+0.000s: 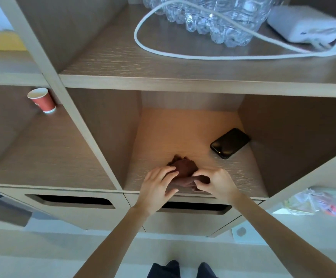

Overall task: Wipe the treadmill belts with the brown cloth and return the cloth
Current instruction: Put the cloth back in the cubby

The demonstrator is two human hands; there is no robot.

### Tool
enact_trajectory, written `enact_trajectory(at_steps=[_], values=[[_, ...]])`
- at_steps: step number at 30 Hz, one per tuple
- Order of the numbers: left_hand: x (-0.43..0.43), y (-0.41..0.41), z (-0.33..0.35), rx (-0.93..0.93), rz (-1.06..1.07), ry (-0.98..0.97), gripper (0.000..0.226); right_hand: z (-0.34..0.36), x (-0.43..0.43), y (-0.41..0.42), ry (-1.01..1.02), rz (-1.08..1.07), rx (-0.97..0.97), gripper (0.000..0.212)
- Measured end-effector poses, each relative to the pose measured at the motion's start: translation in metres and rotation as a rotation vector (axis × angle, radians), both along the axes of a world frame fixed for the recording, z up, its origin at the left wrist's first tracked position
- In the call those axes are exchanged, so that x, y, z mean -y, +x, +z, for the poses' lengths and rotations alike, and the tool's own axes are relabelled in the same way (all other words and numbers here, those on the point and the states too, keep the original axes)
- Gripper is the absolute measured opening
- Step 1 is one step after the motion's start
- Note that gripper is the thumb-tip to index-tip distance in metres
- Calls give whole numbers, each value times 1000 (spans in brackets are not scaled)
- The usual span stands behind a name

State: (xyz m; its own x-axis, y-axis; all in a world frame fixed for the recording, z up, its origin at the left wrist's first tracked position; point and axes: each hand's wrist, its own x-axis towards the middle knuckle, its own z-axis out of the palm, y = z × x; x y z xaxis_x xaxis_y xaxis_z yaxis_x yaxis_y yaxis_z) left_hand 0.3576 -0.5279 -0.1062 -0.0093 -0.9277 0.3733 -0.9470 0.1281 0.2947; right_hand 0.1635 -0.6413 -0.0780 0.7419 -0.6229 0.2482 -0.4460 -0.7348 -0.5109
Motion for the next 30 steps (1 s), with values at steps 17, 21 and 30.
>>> enact_trajectory(at_steps=[17, 21, 30], values=[[28, 16, 65, -398, 100, 218, 13, 53, 44, 9, 570, 16, 22, 25], [33, 19, 78, -489, 50, 300, 12, 41, 34, 13, 530, 95, -13, 28], [32, 59, 100, -777, -54, 713, 10, 58, 65, 9, 760, 242, -328, 26]])
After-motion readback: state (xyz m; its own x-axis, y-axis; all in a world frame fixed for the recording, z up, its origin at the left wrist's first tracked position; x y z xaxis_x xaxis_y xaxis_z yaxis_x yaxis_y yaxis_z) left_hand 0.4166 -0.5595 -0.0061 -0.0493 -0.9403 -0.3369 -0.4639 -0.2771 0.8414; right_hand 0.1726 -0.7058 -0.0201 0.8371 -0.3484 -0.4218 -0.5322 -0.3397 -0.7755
